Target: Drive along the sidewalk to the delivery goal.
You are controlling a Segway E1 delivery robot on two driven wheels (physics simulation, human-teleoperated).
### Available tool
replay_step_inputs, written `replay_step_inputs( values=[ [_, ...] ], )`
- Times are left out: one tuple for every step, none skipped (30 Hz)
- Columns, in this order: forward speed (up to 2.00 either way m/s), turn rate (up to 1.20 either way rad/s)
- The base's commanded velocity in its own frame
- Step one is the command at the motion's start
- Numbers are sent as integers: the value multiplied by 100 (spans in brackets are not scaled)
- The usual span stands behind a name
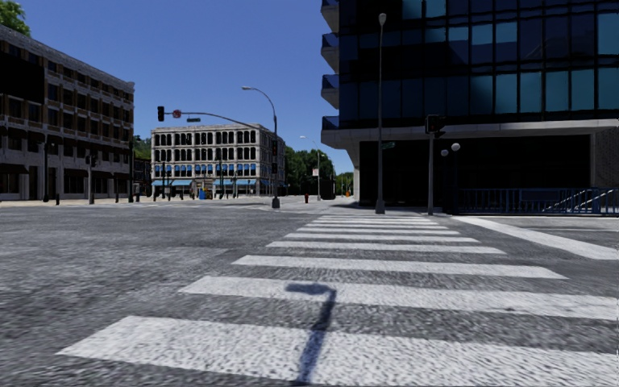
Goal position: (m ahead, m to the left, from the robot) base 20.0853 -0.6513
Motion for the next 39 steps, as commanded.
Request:
replay_step_inputs(
  values=[
    [190,0],
    [190,0],
    [190,0],
    [190,0],
    [190,0],
    [190,0],
    [190,-2],
    [190,-2],
    [190,-36],
    [190,-57],
    [190,-77],
    [190,-120],
    [190,-120],
    [190,-5],
    [190,0],
    [190,0],
    [190,0],
    [190,0],
    [190,0],
    [190,0],
    [190,0],
    [190,0],
    [190,0],
    [189,0],
    [189,0],
    [189,0],
    [189,0],
    [189,0],
    [189,0],
    [189,0],
    [189,0],
    [189,0],
    [189,0],
    [189,0],
    [189,0],
    [189,0],
    [191,0],
    [191,0],
    [200,0]
  ],
)
